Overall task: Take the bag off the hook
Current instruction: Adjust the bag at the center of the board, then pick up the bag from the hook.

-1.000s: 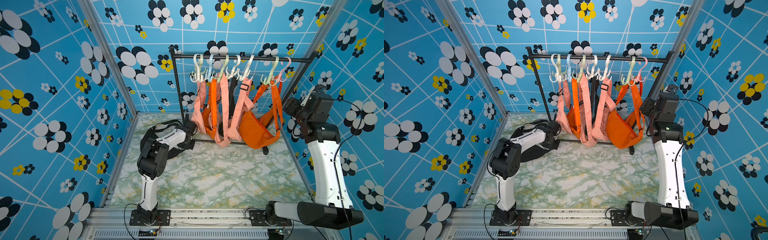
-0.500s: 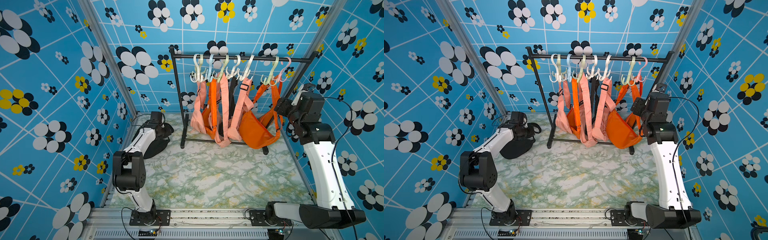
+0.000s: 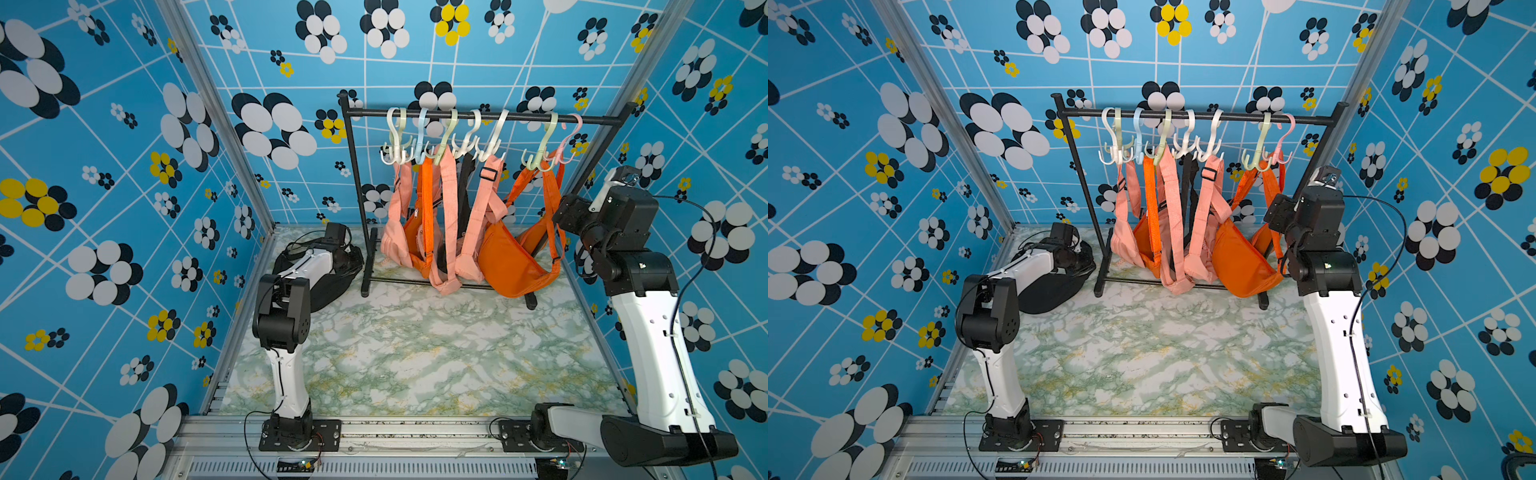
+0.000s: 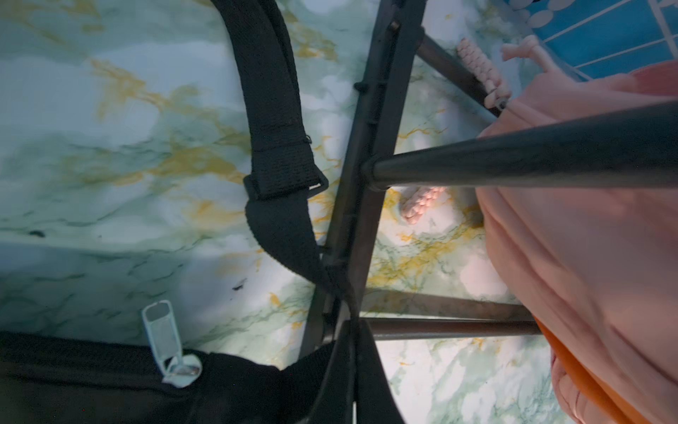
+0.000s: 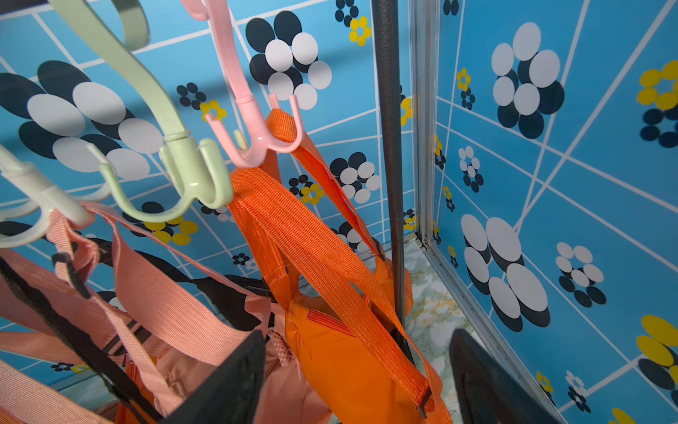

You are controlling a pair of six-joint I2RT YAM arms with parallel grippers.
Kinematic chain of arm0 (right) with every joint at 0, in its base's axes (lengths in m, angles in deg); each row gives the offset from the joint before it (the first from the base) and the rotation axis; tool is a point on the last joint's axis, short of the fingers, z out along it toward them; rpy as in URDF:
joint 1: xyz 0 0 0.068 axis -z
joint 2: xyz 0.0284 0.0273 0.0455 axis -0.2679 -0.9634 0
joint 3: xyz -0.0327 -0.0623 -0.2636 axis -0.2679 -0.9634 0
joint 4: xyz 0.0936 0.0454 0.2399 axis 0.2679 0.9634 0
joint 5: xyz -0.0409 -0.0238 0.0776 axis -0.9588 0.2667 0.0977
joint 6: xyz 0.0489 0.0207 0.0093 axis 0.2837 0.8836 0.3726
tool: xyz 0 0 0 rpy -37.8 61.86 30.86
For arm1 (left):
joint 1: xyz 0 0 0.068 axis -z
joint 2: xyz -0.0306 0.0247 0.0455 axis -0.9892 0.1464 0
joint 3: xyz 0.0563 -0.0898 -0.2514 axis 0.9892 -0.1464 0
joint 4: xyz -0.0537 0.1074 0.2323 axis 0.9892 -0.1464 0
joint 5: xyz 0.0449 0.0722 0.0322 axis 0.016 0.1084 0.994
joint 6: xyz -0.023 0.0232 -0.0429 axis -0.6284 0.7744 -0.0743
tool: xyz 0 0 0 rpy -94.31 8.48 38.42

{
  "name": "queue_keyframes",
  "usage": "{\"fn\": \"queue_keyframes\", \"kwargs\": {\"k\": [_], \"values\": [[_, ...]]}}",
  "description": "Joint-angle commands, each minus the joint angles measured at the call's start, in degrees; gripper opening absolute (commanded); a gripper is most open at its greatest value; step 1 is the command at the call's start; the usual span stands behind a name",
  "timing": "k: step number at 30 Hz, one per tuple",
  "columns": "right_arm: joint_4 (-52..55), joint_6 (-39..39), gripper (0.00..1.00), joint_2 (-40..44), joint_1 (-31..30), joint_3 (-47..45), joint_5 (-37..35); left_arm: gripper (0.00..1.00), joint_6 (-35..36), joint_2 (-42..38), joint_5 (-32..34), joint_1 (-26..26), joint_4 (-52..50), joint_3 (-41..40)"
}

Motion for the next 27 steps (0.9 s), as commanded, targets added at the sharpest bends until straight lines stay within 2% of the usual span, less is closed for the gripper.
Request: {"fn": "queue_keyframes", "kwargs": {"k": [1, 2, 4, 9, 12, 15, 17, 21, 27], "values": [[1.2, -0.8, 0.88, 0.8, -0.4, 0.6, -1.1, 0.5, -0.4, 0.2, 0.8, -0.8, -0.7, 1.3], [1.2, -0.9, 0.88, 0.8, -0.5, 0.7, -0.9, 0.63, -0.4, -0.7, 1.2, -0.8, -0.5, 1.2], [1.2, -1.1, 0.87, 0.9, -0.6, 0.8, -0.2, 0.74, 0.4, -2.7, 2.7, -0.8, -1.2, 1.5], [-1.5, -3.2, 0.82, 2.0, -2.5, -0.8, 3.1, 0.81, 4.0, -9.9, 8.3, 1.8, -2.5, 1.7], [-4.6, -7.6, 0.79, 2.5, -6.9, -2.9, 7.1, 0.85, 8.3, -15.5, 11.1, 6.7, -2.0, 1.5], [-6.6, -12.1, 0.79, 2.1, -11.8, -5.1, 11.1, 0.99, 12.7, -17.5, 11.4, 11.6, -0.5, 1.5], [-7.3, -14.4, 0.79, 1.5, -15.5, -6.2, 13.0, 0.99, 13.3, -16.7, 10.8, 13.4, -0.1, 2.5], [-9.1, -13.8, 0.8, 0.9, -19.2, -7.4, 18.6, 0.99, 12.9, -12.9, 8.9, 13.8, -0.4, 6.2], [-9.5, -12.8, 0.82, 0.1, -23.1, -8.6, 20.7, 0.99, 11.9, -7.0, 7.2, 14.3, -0.5, 12.4]]}}
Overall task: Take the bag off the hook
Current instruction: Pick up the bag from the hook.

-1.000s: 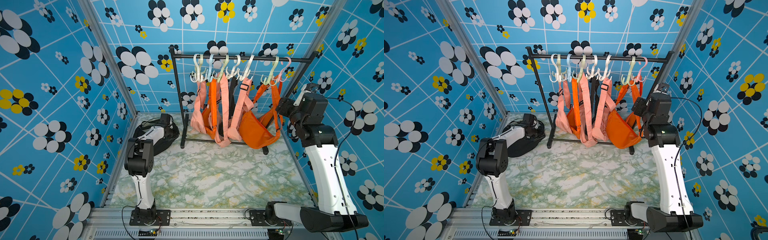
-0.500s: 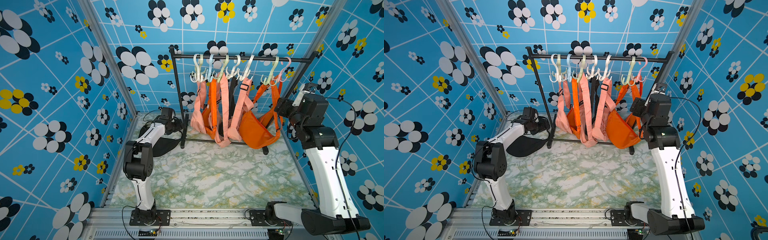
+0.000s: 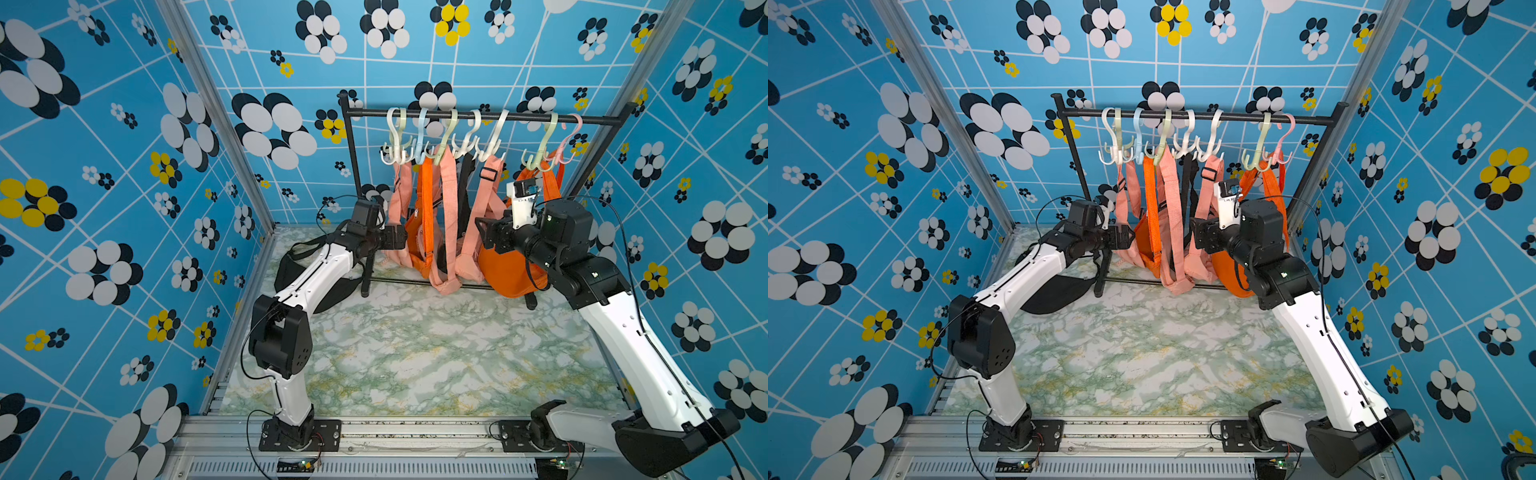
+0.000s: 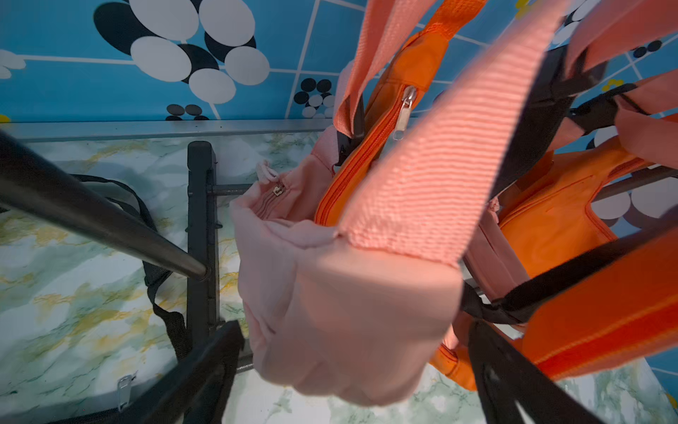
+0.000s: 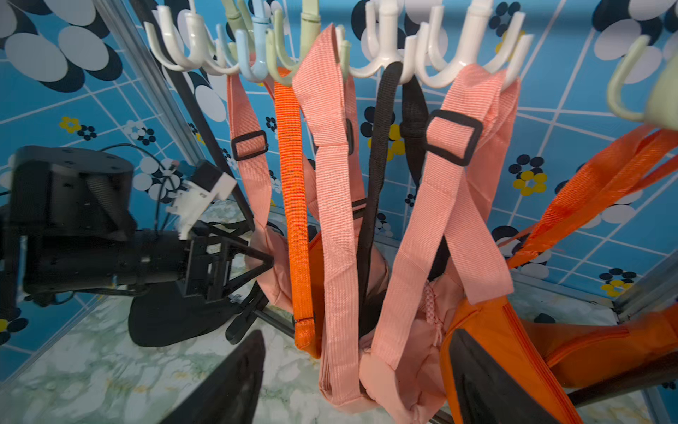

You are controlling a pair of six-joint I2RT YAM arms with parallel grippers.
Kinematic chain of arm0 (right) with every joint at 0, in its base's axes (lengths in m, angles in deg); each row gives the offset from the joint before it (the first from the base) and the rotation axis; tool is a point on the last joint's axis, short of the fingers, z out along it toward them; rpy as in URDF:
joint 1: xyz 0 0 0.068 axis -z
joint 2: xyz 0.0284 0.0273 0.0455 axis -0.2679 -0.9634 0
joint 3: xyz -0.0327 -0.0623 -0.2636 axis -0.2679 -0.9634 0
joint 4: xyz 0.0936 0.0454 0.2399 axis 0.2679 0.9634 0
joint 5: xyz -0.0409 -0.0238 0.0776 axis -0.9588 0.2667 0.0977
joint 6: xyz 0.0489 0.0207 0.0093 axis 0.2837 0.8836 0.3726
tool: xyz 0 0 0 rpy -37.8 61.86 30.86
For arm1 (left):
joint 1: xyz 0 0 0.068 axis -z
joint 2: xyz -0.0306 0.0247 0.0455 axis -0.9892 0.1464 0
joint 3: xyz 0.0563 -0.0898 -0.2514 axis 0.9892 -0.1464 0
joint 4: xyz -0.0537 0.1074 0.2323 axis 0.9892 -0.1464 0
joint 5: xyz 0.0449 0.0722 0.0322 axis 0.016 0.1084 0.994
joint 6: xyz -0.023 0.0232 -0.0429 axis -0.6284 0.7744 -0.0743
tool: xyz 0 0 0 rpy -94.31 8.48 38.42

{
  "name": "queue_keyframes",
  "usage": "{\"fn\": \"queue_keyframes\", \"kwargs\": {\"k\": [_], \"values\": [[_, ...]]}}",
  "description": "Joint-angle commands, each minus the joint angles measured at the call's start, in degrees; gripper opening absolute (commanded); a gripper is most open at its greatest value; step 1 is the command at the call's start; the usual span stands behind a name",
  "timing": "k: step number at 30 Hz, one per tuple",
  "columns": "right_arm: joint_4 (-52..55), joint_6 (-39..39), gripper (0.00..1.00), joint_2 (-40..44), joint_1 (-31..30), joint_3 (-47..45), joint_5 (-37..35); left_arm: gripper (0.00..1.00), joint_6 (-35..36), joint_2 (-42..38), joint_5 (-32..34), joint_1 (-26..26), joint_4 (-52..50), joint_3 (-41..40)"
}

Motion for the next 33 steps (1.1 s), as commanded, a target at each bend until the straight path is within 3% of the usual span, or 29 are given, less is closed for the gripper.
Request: {"fn": "queue_keyframes", "kwargs": {"k": [1, 3, 5, 6, 15, 18, 26, 33], "values": [[-2.5, -0.2, 0.83, -0.4, -1.3, -1.2, 3.6, 0.95, 0.4, 2.2, -1.9, -0.1, -1.3, 4.1], [-2.6, 0.3, 0.83, -0.6, -1.7, -1.3, 4.0, 0.58, 0.0, 2.5, -3.5, 0.0, -1.4, 5.3], [-2.5, 0.9, 0.84, -1.1, -1.8, -1.2, 3.7, 0.12, -0.4, 1.5, -4.2, 0.3, -1.6, 5.7], [-2.6, 1.1, 0.83, -1.4, -1.9, -1.2, 3.6, 0.0, -0.5, 0.8, -4.3, 0.4, -2.1, 5.8], [-3.2, 1.1, 0.84, -8.0, -4.5, 3.0, 4.5, 0.0, 0.2, -17.6, 0.4, 0.5, -2.9, -2.5], [-3.1, 0.9, 0.85, -11.7, -5.9, 9.0, 4.3, 0.0, 1.4, -24.4, 3.5, -0.1, -3.3, -5.9], [-6.8, 2.2, 0.85, -22.1, -8.6, 19.7, 2.6, 0.0, -0.2, -38.1, 2.2, -7.7, -3.2, -10.5], [-9.5, 4.6, 0.86, -31.9, -8.9, 32.1, 8.7, 0.0, -4.8, -43.7, -3.7, -15.7, -3.4, -10.6]]}}
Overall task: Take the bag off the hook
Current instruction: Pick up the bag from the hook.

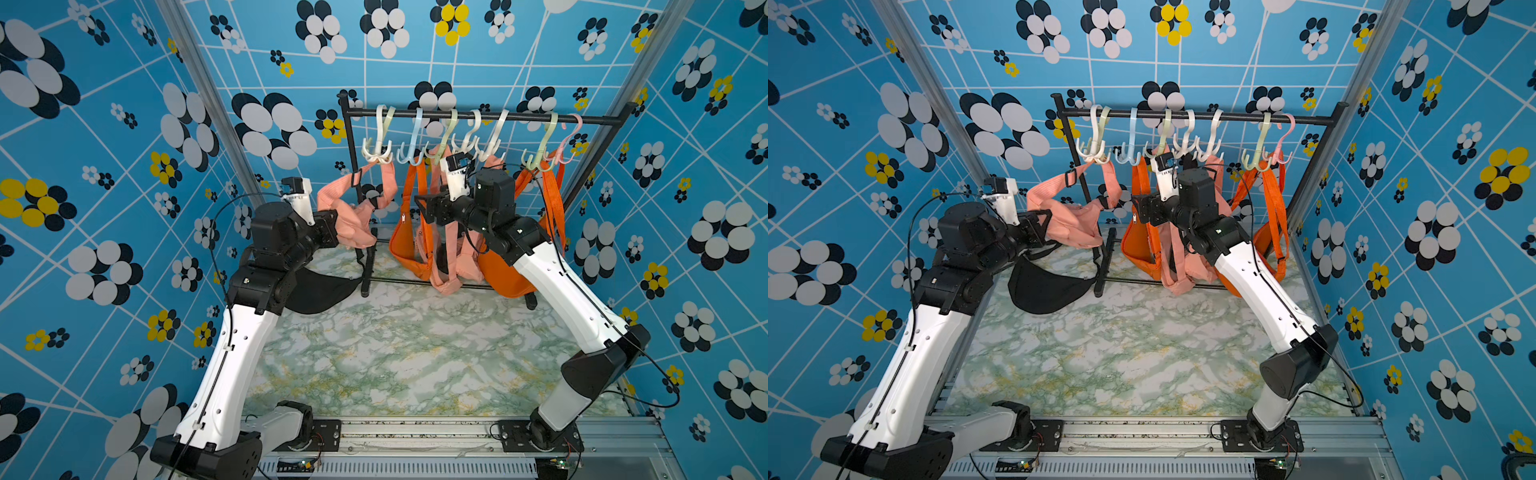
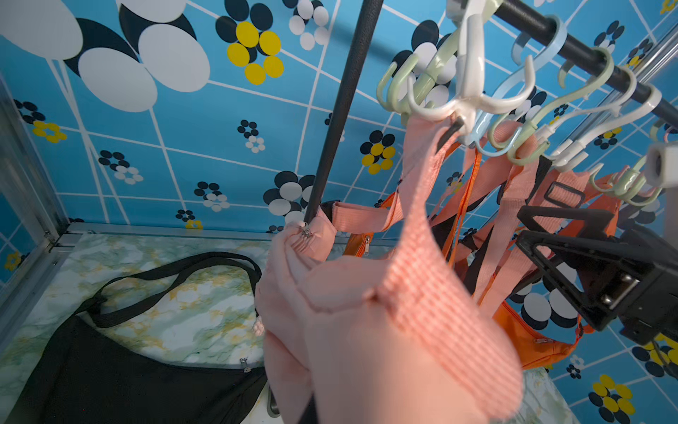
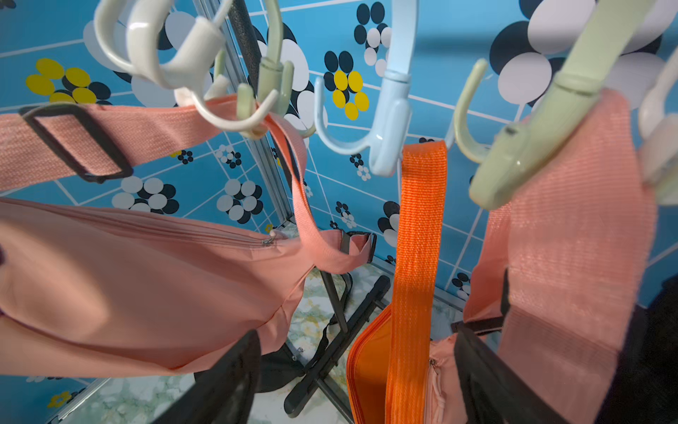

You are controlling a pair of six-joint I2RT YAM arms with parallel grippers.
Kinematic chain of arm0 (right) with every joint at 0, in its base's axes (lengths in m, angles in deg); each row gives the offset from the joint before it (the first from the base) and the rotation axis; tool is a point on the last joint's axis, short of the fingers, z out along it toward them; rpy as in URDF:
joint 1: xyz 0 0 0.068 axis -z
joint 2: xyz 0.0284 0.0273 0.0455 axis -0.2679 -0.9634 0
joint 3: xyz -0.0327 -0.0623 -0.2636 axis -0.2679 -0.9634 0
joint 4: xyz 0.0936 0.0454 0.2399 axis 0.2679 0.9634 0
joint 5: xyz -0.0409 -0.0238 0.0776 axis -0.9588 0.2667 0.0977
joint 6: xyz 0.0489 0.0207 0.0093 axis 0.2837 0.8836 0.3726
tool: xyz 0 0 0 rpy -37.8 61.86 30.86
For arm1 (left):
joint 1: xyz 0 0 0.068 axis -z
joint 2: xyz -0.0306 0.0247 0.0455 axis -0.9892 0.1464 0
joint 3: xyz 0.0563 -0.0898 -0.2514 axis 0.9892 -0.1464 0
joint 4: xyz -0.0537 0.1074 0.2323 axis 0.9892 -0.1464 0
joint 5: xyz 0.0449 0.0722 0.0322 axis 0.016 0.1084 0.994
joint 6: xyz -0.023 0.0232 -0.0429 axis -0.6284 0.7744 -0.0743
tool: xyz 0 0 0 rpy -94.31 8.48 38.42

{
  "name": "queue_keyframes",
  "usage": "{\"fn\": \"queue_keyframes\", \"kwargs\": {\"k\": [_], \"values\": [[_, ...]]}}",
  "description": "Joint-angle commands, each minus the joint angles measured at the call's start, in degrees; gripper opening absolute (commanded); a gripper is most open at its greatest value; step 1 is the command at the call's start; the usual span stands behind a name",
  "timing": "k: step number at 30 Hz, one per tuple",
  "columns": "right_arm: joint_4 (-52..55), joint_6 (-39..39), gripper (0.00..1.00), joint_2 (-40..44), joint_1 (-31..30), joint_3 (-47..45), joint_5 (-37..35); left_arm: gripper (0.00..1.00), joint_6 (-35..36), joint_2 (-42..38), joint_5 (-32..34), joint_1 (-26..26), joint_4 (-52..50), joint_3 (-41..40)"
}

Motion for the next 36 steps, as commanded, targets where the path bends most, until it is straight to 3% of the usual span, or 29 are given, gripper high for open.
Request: {"fn": "queue_keyframes", "kwargs": {"k": [1, 9, 17, 20, 30, 33, 36], "values": [[-3.4, 2.8, 0.86, -3.4, -0.5, 5.7, 5.4, 0.0, -2.6, -2.8, -3.1, -2.5, 1.4, -0.5], [-7.9, 6.3, 0.89, -10.6, -2.2, 13.3, 13.8, 0.0, -6.4, -2.9, -7.6, -6.4, 2.8, -1.5], [-9.1, 7.0, 0.88, -19.7, -3.5, 22.8, 13.3, 0.0, -9.2, -2.0, -11.4, -9.0, 4.4, -2.6], [-8.8, 7.4, 0.76, -22.4, -3.6, 26.2, 10.5, 0.0, -10.3, -1.6, -13.0, -9.6, 5.1, -3.3], [-9.5, 4.4, 0.06, -23.2, -3.8, 27.1, 4.2, 0.0, -15.4, 2.5, -18.8, -9.9, 9.9, -6.5], [-8.6, 3.0, 0.0, -21.0, -3.8, 27.0, 2.4, 0.0, -17.5, 4.3, -20.9, -9.9, 12.2, -7.5], [-7.9, 1.4, 0.0, -19.5, -3.8, 27.1, -0.2, 0.0, -19.3, 6.5, -22.6, -9.4, 14.4, -7.9]]}}
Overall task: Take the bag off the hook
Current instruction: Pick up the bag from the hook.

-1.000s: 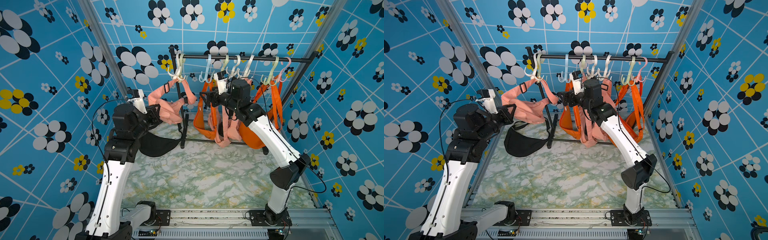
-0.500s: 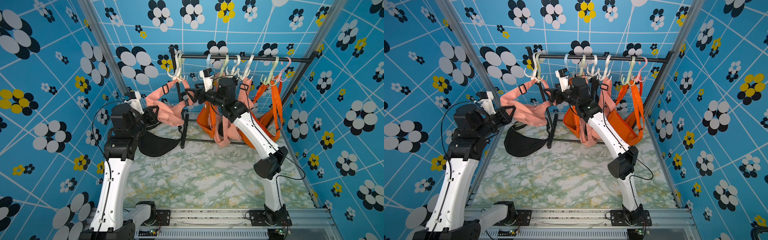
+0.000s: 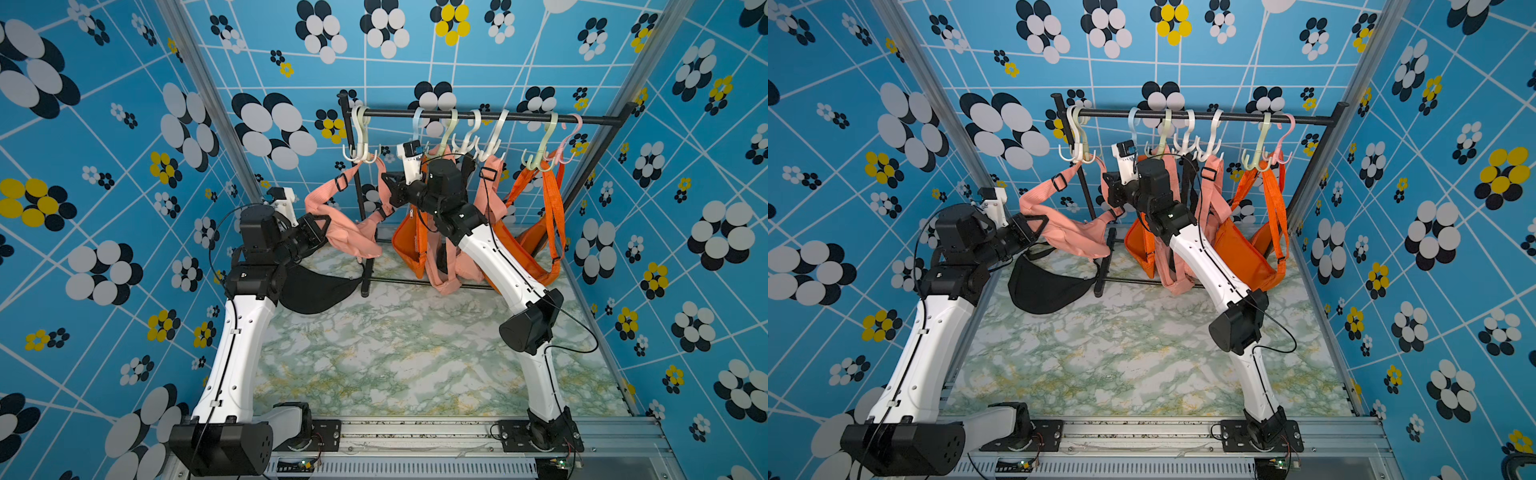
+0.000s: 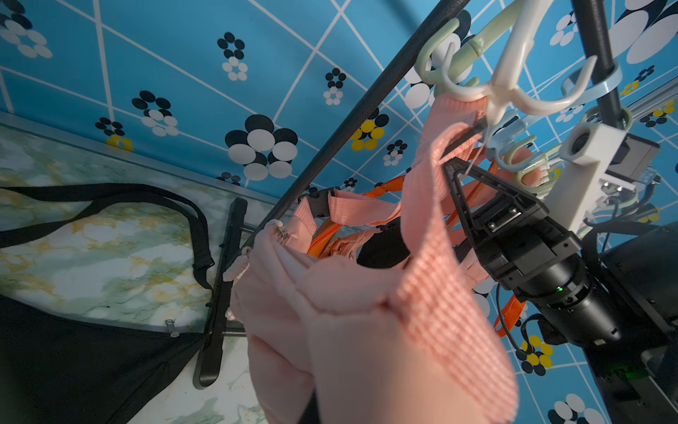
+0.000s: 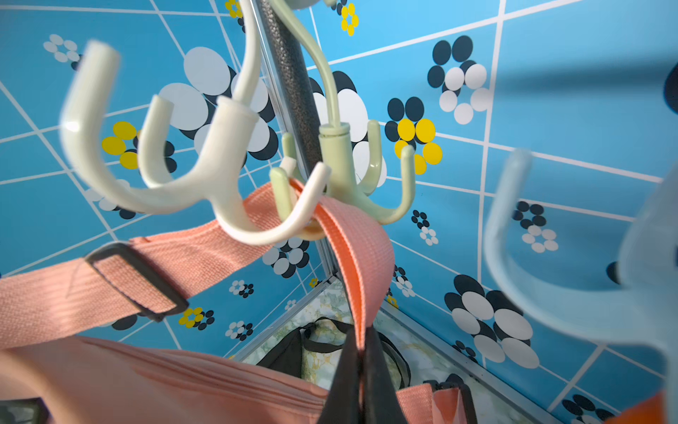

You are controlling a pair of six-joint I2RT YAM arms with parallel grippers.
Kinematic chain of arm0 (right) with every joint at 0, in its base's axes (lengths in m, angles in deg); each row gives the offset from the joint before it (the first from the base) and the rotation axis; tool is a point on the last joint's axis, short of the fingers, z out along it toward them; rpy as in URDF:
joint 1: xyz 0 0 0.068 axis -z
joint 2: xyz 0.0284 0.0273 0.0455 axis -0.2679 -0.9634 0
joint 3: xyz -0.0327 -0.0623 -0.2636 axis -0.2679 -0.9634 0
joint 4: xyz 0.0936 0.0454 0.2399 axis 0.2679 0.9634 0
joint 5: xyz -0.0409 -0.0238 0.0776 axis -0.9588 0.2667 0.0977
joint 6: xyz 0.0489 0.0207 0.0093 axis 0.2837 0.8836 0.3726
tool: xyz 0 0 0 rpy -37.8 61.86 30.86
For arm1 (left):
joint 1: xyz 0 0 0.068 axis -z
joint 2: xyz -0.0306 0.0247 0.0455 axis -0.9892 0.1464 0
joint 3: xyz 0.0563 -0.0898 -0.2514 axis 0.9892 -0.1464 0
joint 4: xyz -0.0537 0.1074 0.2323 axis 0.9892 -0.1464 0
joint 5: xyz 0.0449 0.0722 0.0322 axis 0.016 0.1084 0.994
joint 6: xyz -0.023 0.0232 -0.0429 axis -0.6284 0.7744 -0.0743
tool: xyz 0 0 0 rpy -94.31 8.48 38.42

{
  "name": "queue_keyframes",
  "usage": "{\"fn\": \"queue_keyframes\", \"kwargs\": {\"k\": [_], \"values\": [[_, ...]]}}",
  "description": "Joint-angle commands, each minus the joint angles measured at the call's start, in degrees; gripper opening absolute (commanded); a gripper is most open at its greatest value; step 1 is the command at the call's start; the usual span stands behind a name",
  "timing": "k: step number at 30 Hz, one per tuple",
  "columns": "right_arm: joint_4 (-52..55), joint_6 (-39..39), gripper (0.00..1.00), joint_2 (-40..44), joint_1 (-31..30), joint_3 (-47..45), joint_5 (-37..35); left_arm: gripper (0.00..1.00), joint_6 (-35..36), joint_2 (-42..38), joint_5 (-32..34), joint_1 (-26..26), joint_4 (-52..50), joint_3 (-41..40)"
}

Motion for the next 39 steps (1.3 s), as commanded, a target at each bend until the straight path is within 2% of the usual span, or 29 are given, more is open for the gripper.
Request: {"fn": "queue_keyframes", "kwargs": {"k": [1, 6, 14, 19, 27, 33, 36, 39], "values": [[0.0, -3.0, 0.0, 4.9, -0.4, 1.7, -5.1, 0.0, -3.3, 1.8, -3.8, 0.3, 6.5, -0.4], [0.1, -5.1, 0.0, 8.3, -0.4, 1.2, -11.1, 0.0, -3.7, 6.1, -4.2, 4.2, 8.9, 1.9], [0.8, -6.4, 0.0, 11.8, -0.4, 0.6, -11.6, 0.0, -4.2, 13.4, -4.7, 10.7, 10.8, 7.3], [0.1, -6.4, 0.0, 15.5, -0.4, -6.8, -11.6, 0.0, -5.3, 14.9, -4.8, 11.8, 12.0, 7.1], [-4.5, -6.1, 0.0, 24.9, -0.4, -23.9, -12.1, 0.0, -5.3, 14.6, -4.8, 11.9, 11.3, 4.8], [-5.3, -8.5, 0.0, 30.3, -1.5, -30.9, -10.0, 0.0, -4.1, 12.6, -5.0, 10.5, 7.8, 3.6], [-4.5, -12.1, 0.0, 31.7, -3.4, -32.9, -10.5, 0.0, -2.7, 9.6, -3.8, 8.1, 3.7, 2.7], [-4.3, -13.6, 0.0, 32.2, -5.3, -34.5, -11.0, 0.0, 1.9, 5.4, 1.0, 5.7, -4.6, 2.1]]}}
